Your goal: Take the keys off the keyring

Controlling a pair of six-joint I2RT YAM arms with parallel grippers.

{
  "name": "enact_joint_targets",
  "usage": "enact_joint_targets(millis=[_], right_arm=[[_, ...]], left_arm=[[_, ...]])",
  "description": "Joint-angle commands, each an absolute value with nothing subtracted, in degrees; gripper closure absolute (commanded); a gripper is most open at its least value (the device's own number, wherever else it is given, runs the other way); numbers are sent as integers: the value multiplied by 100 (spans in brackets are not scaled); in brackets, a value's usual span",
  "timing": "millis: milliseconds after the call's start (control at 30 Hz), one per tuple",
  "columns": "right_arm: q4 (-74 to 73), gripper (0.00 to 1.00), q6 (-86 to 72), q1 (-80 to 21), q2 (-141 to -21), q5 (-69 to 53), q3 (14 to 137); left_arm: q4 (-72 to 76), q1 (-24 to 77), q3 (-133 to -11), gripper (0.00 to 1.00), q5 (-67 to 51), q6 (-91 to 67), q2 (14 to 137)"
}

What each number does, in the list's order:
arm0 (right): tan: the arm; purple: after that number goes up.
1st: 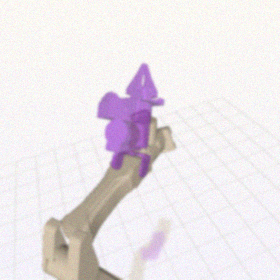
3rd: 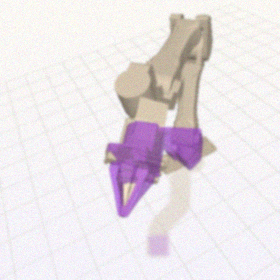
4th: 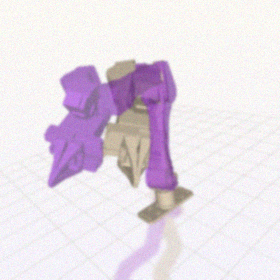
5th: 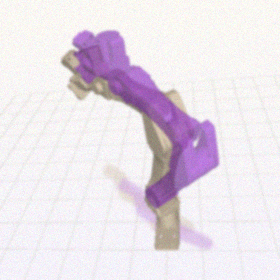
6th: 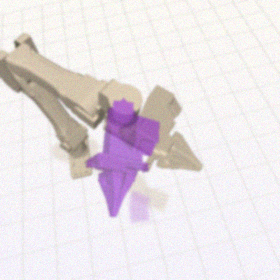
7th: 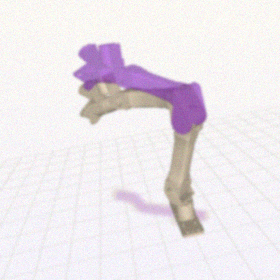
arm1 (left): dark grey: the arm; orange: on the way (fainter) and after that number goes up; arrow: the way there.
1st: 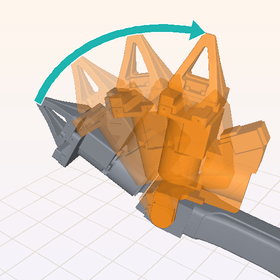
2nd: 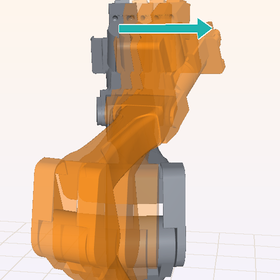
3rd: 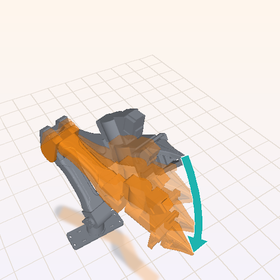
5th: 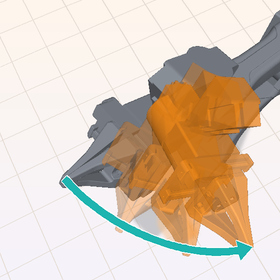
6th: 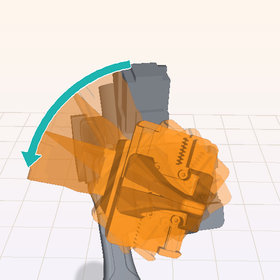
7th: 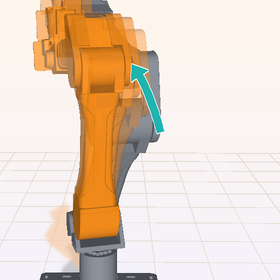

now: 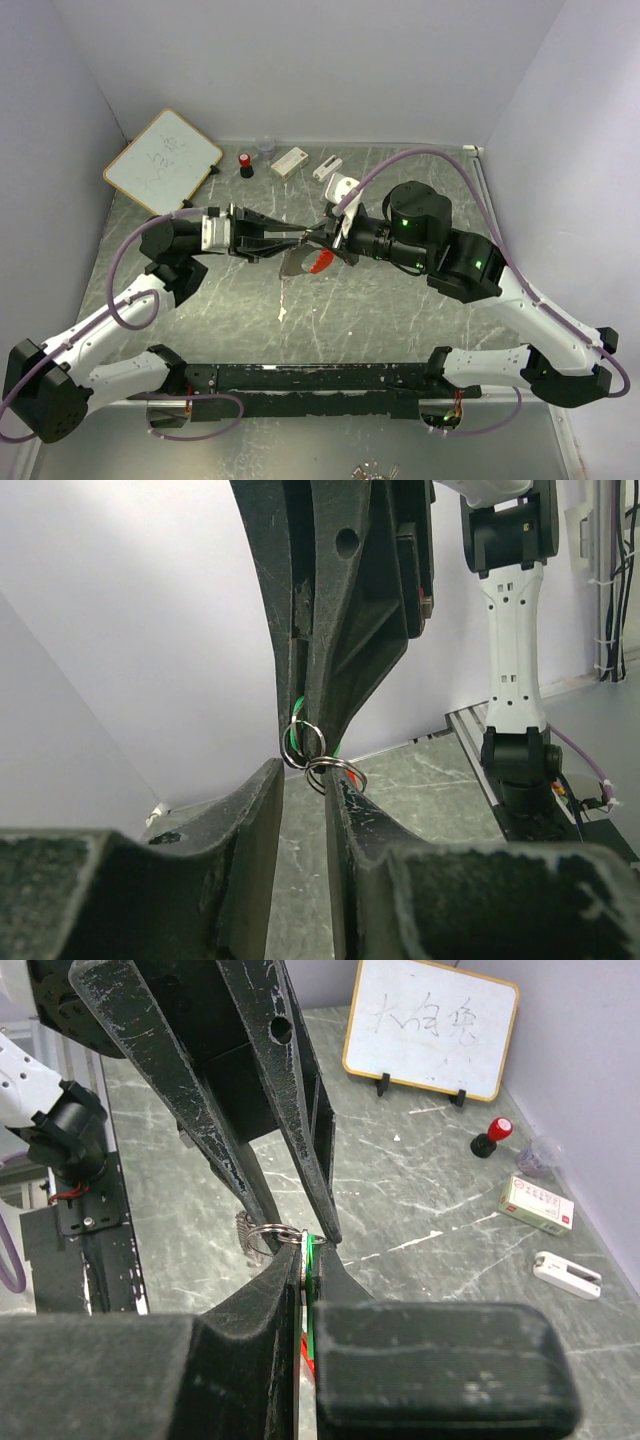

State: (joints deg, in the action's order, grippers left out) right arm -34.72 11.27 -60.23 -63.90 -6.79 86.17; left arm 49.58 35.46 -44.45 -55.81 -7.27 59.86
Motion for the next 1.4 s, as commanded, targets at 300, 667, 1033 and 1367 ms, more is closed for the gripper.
enact_joint_targets(millis=[300,667,1033,1367], right_arm=[[-3364,100,1304,-6023,-6393,-837,8950],[-3305,100,1508,-6022,-6556,-775,9129],[-3488,100,1656,-6027,-6869,-737,9535],[-3395,100,1701,-6021,-6840,-528,9531]], left_arm=[[5276,3567,-4526,87,-5334,-1138,6459],[4704,3563,-4852,93,-5317,-970,6634],[3268,3565,-5140,93,-3965,-259,6537],[1756,3567,-5472,93,-2520,477,6447]])
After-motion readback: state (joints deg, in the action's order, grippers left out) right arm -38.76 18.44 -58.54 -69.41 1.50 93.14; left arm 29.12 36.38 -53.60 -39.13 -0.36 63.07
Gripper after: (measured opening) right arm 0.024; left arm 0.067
